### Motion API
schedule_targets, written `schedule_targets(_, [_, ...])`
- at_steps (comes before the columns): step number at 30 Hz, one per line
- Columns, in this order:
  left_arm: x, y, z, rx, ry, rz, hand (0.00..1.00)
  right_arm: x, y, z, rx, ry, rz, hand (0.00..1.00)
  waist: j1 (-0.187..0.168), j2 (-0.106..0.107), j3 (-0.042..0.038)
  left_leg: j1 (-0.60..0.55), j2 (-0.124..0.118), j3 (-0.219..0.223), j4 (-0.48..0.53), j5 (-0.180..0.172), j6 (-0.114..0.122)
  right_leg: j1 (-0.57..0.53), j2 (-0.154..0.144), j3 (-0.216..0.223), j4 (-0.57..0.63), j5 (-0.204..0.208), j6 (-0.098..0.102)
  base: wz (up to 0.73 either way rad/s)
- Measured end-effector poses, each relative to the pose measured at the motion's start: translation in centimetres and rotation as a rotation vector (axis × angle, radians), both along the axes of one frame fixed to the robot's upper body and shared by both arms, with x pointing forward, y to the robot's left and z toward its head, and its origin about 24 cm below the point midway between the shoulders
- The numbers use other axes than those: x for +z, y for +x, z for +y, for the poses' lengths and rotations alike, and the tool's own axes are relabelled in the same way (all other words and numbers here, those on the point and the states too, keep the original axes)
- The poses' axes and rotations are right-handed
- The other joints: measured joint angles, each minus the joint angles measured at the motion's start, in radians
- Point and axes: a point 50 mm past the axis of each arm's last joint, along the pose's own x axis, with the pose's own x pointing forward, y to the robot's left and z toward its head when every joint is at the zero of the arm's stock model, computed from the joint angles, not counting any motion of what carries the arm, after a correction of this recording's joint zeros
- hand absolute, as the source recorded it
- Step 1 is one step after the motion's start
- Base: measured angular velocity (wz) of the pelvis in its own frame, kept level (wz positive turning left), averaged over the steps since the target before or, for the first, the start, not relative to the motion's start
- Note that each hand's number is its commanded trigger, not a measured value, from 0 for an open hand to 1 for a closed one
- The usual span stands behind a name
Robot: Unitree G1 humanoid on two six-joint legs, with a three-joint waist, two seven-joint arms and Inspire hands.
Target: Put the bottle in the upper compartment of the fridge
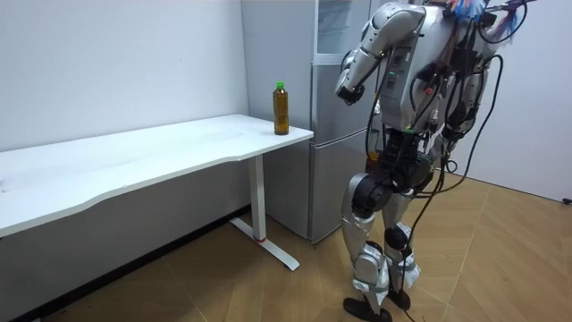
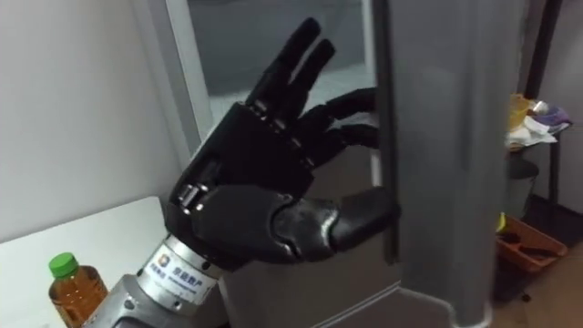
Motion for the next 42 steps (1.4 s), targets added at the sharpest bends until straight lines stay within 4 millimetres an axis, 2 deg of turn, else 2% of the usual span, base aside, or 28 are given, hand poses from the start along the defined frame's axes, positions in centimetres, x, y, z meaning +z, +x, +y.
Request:
schedule_targets(6, [-0.1, -0.3, -1.3, -0.099, 0.067, -0.036, 0.00, 0.0, -0.2, -0.3, -0.018, -0.007, 0.002, 0.00, -0.027, 0.009, -0.0003, 0.004, 0.010, 0.026, -0.001, 0.004, -0.009, -0.012, 0.008, 0.010, 0.005, 0.005, -0.008, -0.16])
schedule_targets(10, [-0.5, -0.1, -1.4, -0.106, 0.081, -0.017, 0.00, 0.1, -0.4, -0.6, -0.022, -0.016, 0.008, 0.00, -0.027, 0.008, 0.0007, 0.002, 0.018, 0.047, -0.002, 0.008, -0.018, -0.021, 0.017, 0.028, -0.001, -0.001, -0.017, -0.15])
schedule_targets(18, [-0.5, -0.1, -1.7, -0.119, 0.081, -0.013, 0.00, 0.0, -0.7, -0.6, -0.031, -0.012, 0.031, 0.00, -0.030, 0.001, 0.0055, 0.001, 0.025, 0.053, -0.006, 0.011, -0.027, -0.028, 0.029, 0.051, -0.001, -0.006, -0.025, -0.03])
schedule_targets(26, [-0.2, -0.4, -2.4, -0.160, 0.096, -0.022, 0.00, 0.0, -0.5, -0.4, -0.041, 0.002, 0.028, 0.00, -0.028, 0.000, 0.0063, 0.001, 0.025, 0.053, -0.015, 0.011, -0.034, -0.029, 0.031, 0.049, -0.003, -0.015, -0.027, 0.00])
schedule_targets(38, [-0.3, -0.2, -2.2, -0.142, 0.122, -0.031, 0.00, -0.1, -0.4, -0.3, -0.031, 0.000, 0.039, 0.00, -0.007, -0.002, 0.0073, 0.004, 0.026, 0.049, -0.021, 0.007, -0.045, -0.029, 0.030, 0.036, -0.004, -0.027, -0.035, 0.00])
schedule_targets(42, [-0.8, 0.0, -1.9, -0.135, 0.159, -0.045, 0.00, -0.1, -0.4, -0.3, -0.030, 0.000, 0.039, 0.00, 0.009, -0.010, 0.0145, 0.002, 0.026, 0.030, -0.022, 0.006, -0.047, -0.020, 0.029, 0.020, -0.004, -0.029, -0.037, 0.11])
